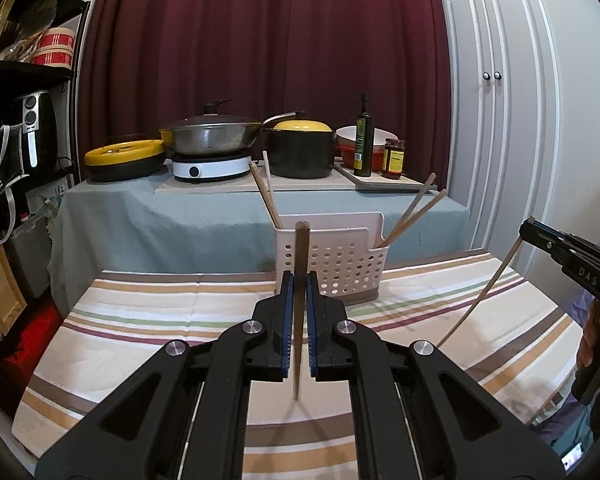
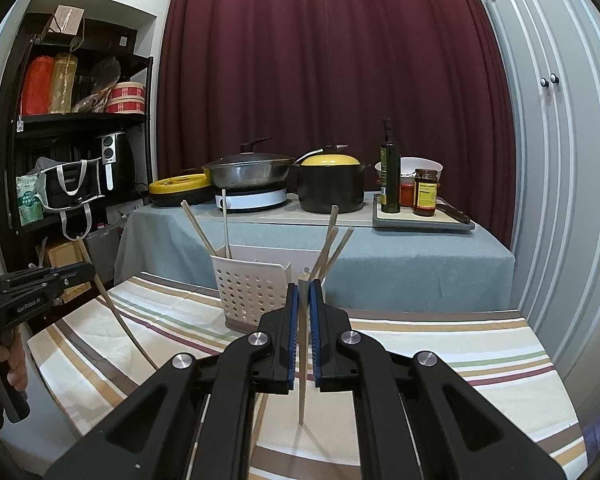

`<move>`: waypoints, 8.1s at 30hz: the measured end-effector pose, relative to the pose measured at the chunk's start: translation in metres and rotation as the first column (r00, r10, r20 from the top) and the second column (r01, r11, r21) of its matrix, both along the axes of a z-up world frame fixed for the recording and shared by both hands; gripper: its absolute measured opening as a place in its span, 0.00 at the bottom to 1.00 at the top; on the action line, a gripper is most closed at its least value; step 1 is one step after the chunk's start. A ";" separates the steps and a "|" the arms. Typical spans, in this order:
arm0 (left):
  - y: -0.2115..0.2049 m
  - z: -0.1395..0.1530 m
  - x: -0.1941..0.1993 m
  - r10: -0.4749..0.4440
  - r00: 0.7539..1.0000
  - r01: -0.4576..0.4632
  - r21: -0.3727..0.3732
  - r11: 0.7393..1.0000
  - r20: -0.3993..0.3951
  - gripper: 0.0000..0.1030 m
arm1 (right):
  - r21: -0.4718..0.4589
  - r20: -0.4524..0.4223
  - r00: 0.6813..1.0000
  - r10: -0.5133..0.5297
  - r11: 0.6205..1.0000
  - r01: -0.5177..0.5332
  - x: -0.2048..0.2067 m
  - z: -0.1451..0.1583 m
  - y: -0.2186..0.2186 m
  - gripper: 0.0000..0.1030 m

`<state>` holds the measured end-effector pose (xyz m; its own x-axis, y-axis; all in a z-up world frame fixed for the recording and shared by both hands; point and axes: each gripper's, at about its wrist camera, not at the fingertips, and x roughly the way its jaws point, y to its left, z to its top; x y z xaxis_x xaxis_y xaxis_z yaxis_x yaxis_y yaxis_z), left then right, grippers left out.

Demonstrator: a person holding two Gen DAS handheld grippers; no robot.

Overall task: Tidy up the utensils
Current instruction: 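Lift both held chopsticks upright and carry them over the white holder, then open the left tool over the holder while the right tool releases its chopstick, then move both open tools back toward the remaining chopsticks, then close the right tool on a chopstick while the left tool lowers onto another, then close the left tool on its chopstick while the right tool holds its own, then lift both held chopsticks upright and carry them over the white holder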

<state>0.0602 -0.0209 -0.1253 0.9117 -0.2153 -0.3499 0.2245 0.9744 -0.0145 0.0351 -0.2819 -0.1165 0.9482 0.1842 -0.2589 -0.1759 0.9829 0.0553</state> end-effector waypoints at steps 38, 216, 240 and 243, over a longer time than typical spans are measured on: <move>-0.024 0.095 0.177 0.004 0.960 0.018 -0.079 0.997 0.280 0.06 | -0.011 0.163 0.983 0.083 0.997 -0.083 0.141 0.073 0.025 0.06; -0.048 -0.167 -0.026 -0.047 0.955 0.082 0.108 0.991 -0.292 0.07 | 0.011 -0.275 0.961 0.040 0.999 -0.039 -0.050 -0.164 0.011 0.08; -0.036 -0.111 -0.053 -0.059 0.991 0.071 0.097 0.993 -0.123 0.06 | -0.006 -0.105 0.994 0.006 1.000 -0.006 -0.068 -0.092 0.008 0.07; -0.031 -0.087 -0.062 -0.059 0.995 0.065 0.084 0.994 -0.079 0.06 | 0.000 -0.067 0.998 0.002 1.000 -0.002 -0.071 -0.072 0.006 0.07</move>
<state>-0.0014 -0.0519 -0.2121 0.8676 -0.2367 -0.4373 0.2862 0.9569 0.0497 -0.0356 -0.2756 -0.1885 0.9281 0.1866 -0.3221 -0.1741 0.9824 0.0675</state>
